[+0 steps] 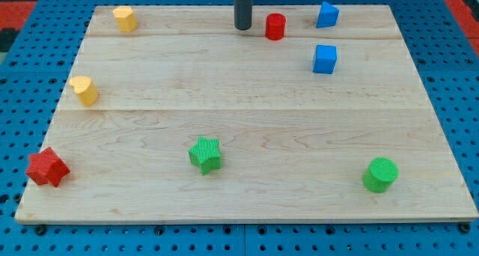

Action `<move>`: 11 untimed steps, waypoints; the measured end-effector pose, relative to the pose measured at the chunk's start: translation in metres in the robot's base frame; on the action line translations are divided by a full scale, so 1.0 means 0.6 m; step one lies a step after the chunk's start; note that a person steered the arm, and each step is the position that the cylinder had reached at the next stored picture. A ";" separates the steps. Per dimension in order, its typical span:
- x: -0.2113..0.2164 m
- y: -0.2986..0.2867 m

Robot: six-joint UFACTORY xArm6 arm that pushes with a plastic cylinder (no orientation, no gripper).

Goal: Slide the red circle between the blue triangle and the blue cube

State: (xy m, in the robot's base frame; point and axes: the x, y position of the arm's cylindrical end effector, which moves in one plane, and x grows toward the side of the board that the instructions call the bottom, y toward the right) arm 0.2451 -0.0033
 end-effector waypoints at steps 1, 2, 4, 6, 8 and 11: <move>-0.001 -0.019; -0.055 -0.040; 0.022 0.096; 0.033 0.137; 0.036 0.137; 0.014 0.178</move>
